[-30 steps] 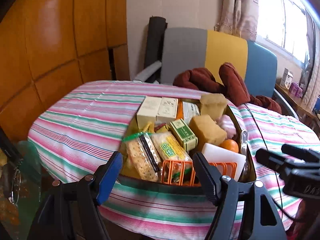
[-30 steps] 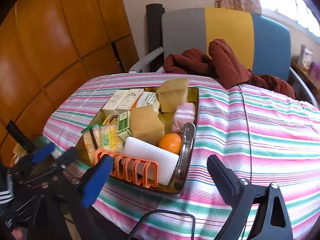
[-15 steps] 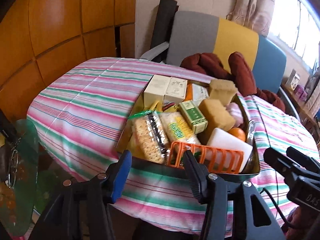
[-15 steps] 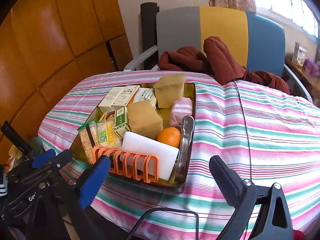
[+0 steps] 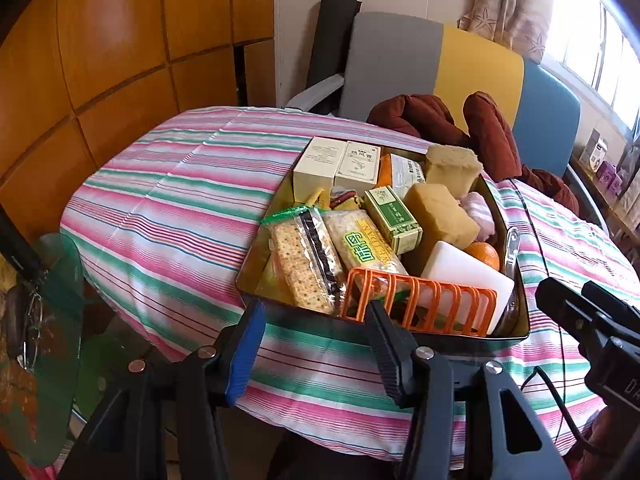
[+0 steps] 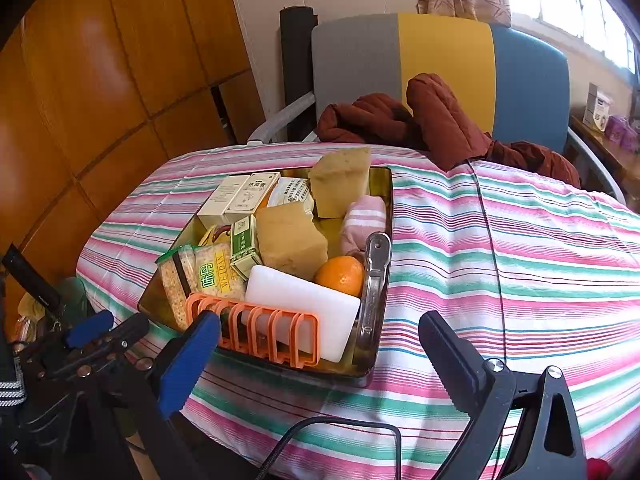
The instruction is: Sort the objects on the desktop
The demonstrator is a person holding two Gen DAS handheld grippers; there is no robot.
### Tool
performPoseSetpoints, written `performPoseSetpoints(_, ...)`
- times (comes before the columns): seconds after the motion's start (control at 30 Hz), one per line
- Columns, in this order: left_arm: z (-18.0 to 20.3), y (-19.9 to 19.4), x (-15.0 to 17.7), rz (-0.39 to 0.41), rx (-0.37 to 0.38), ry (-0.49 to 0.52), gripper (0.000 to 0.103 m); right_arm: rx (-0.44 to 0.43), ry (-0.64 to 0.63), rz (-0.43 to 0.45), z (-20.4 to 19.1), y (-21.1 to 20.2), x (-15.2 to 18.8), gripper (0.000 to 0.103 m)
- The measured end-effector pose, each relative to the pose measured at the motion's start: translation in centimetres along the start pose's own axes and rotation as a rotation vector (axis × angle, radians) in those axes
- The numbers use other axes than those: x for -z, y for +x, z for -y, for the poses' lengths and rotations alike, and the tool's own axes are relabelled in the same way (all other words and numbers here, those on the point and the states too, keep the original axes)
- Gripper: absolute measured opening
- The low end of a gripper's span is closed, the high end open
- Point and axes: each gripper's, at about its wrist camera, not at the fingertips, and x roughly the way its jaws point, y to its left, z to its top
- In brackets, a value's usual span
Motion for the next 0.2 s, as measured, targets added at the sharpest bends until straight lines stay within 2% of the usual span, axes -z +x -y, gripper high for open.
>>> performPoseSetpoints(0.13, 0.21, -0.27, 0.31, 0.040, -0.042, 0.007, 0.053, -0.007, 0.001, -0.009, 0.02, 0.21, 0.12, 0.100)
performPoseSetpoints(0.2, 0.32, -0.18, 0.36, 0.037, -0.036, 0.008, 0.053, -0.010, -0.002, -0.014, -0.06, 0.35, 0.23, 0.100)
